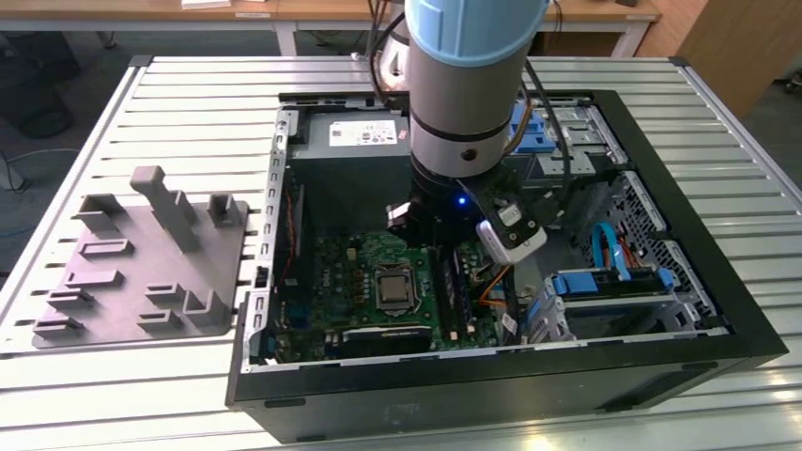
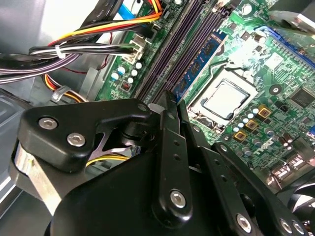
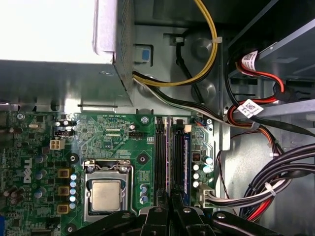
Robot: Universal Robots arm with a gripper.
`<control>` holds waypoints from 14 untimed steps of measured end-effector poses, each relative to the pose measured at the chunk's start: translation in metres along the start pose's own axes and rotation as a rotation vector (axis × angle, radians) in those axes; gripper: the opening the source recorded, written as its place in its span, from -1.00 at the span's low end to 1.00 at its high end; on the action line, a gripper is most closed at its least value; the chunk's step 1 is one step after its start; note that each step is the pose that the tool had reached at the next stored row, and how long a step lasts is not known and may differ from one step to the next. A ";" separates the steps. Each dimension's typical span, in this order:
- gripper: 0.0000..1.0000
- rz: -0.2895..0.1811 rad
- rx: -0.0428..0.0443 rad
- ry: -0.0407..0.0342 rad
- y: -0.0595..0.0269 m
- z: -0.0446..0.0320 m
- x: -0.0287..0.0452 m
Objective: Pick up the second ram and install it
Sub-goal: 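Insert the second ram into the second slot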
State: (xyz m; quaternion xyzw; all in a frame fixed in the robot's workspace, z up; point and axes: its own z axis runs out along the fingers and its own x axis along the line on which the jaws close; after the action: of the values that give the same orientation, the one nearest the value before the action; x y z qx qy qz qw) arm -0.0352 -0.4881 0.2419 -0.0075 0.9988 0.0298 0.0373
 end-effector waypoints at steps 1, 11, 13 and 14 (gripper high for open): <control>-0.73 0.000 0.0002 0.0000 -0.0001 0.0006 0.0001; -0.73 -0.004 0.0032 0.0004 -0.0090 0.0042 0.0017; -0.73 -0.003 0.0035 0.0003 -0.0132 0.0052 0.0018; -0.73 -0.001 0.0038 0.0000 -0.0144 0.0057 0.0019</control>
State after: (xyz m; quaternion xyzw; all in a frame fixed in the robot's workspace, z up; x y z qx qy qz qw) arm -0.0365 -0.5022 0.2352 -0.0077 0.9989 0.0279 0.0374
